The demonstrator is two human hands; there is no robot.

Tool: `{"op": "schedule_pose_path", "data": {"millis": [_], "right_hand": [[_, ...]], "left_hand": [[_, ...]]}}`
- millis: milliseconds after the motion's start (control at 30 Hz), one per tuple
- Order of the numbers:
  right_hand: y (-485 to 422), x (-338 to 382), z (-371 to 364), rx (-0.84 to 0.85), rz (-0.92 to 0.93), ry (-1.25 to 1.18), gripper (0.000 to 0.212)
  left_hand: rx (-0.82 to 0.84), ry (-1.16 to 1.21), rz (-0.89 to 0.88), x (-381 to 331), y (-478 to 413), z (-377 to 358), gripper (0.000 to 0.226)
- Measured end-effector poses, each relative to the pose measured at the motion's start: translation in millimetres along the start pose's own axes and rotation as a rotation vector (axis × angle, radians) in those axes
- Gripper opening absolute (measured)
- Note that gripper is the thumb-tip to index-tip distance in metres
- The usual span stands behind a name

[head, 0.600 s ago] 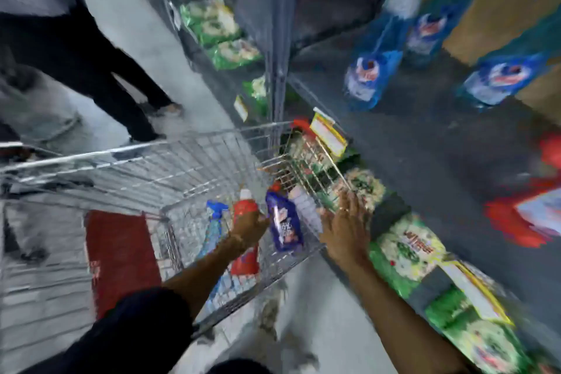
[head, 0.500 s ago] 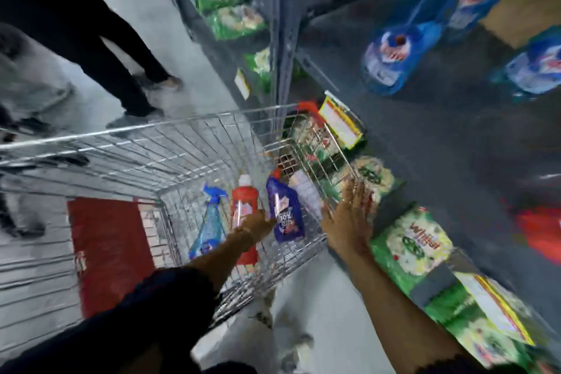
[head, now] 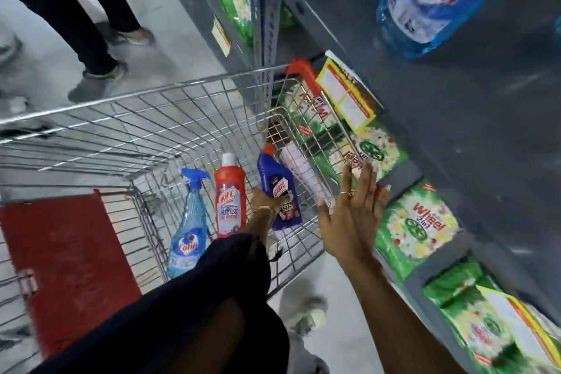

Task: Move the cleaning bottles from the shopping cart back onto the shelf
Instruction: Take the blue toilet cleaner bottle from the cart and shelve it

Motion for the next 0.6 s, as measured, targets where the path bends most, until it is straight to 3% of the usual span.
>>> {"op": "schedule_pose_path", "data": {"millis": [133,267,367,433,533,600], "right_hand": [[-2,1,6,0.112,-0.008,0.021,0.089],[-1,4,23,0.213,-0.076,-0.129,0.090],[21,17,43,0.100,-0.157,-0.458,0.081],[50,29,56,0.143,-0.230,-0.866,0.068],[97,37,86,0.174,-0.362,-1.517,0.025],[125,23,110,0.082,-0.357,-1.569,0.020]], "left_hand": [[0.097,-0.088,-0.033,-3,3,21,0.070],[0.132,-0.056,-0.233,-13,46,61,0.066],[0.176,0.083,-0.424,-29,103,94,0.065],[0.211,0.113,-0.545,-38,151,110,0.070],[0.294,0.065,-0.727,-46,223,120,0.070],[0.350,0.023,-0.830,-47,265,117,0.047]]}}
Point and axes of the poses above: each hand's wrist, its own y-axis away from the middle knuckle, its own z-axis out of the back of the hand, x = y × z, the point moved 2 cm from there along -y, towards the middle knuckle, and after that the axes turned 11 degrees about -y, right-handed, at the moved point
